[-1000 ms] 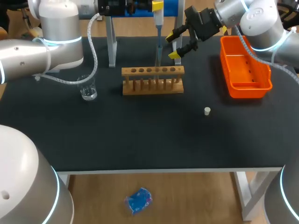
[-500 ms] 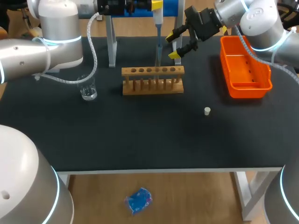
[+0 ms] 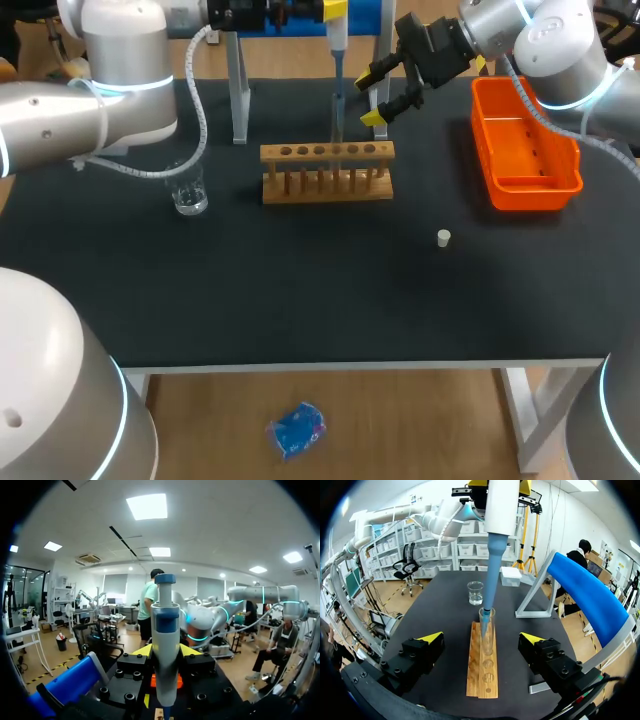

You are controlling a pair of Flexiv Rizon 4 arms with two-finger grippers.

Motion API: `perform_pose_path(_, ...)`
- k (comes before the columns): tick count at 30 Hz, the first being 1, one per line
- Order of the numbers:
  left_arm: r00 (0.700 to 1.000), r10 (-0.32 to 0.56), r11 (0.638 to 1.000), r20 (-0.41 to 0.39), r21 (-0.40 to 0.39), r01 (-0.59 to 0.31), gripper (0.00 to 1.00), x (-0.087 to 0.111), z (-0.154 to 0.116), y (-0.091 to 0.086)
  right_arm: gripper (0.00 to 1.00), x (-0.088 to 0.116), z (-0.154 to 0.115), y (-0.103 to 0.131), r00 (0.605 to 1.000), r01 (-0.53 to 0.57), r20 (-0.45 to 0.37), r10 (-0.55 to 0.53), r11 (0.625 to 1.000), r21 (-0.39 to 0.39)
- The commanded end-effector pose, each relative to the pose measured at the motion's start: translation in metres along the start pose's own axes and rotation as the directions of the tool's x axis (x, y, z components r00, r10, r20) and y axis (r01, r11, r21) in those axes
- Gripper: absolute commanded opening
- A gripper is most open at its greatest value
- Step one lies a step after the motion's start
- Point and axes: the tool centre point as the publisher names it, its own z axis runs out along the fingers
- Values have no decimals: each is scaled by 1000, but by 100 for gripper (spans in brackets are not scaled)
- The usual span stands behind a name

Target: Invert the test tube, pick up the pipette, mount the tip to pipette, aspirate from beaker and dispense into the tube, eject the tip, return the pipette, and cap with the stopper.

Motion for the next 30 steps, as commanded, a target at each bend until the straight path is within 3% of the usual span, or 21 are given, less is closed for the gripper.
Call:
perform_pose_path(1,1000,0,1000,-2,-2,0,0,-1,0,-1,100,-1,-1,0,1000,1,-4,-1,1000,1)
perform_pose_path(30,1000,-2,1000,1,-12,2,0,-6,-1,0,100,-1,-1,0,1000,1,-4,-1,1000,1)
